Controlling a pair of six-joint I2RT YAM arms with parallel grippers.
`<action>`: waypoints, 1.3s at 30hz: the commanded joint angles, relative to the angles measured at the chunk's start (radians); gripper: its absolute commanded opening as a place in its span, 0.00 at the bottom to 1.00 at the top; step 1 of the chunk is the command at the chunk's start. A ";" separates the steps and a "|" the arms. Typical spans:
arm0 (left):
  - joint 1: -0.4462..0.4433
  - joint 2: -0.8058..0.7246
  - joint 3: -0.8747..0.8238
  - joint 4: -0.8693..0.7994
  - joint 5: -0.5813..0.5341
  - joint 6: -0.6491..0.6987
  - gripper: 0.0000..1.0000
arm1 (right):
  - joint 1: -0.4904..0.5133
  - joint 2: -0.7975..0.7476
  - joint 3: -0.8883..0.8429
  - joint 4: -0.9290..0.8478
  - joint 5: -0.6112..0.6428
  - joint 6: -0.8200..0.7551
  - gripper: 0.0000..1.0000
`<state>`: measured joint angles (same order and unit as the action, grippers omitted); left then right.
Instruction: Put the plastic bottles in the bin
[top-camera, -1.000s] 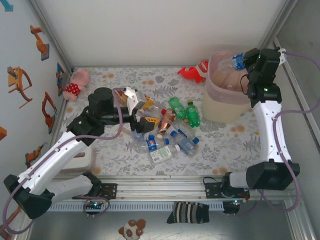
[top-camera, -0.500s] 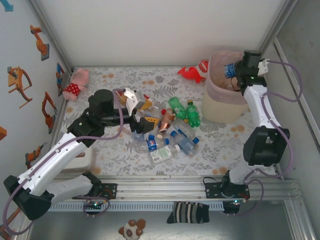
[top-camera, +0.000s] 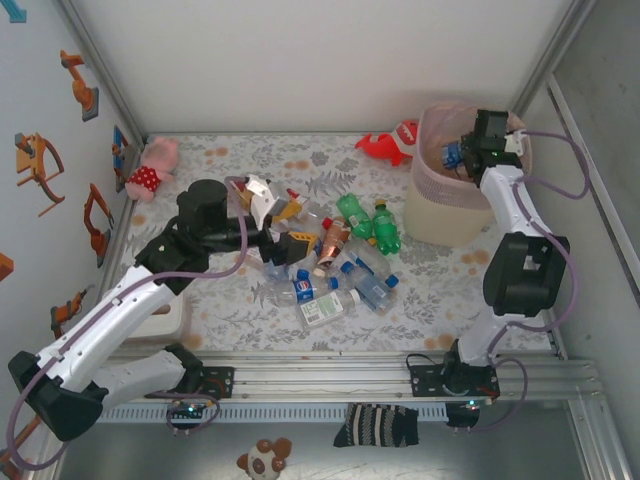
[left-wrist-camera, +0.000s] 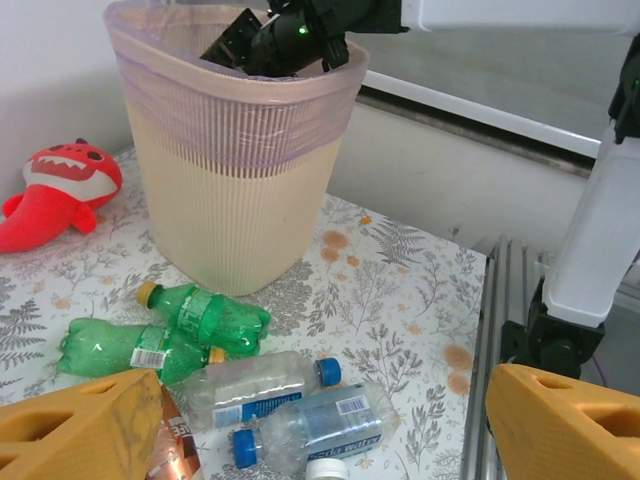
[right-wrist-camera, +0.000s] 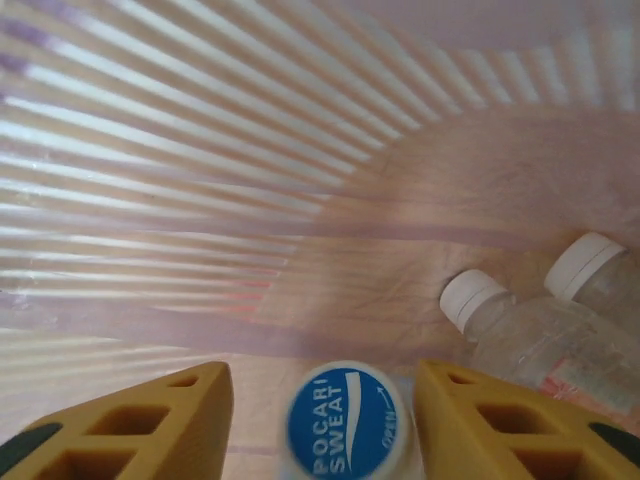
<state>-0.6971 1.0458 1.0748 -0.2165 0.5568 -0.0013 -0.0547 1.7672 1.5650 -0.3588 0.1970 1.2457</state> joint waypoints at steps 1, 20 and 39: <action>0.015 -0.005 -0.004 0.041 -0.008 -0.024 0.84 | -0.013 -0.041 0.053 -0.067 0.065 -0.010 0.60; 0.081 0.065 -0.001 0.050 -0.424 -0.191 0.85 | -0.022 -0.303 0.101 -0.172 0.096 -0.263 0.68; 0.376 0.439 0.208 -0.205 -0.554 -0.738 0.87 | -0.022 -0.507 0.026 -0.264 0.055 -0.403 0.68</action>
<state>-0.3676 1.4342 1.2430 -0.3908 -0.0395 -0.6094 -0.0708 1.2755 1.6112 -0.5976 0.2474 0.8722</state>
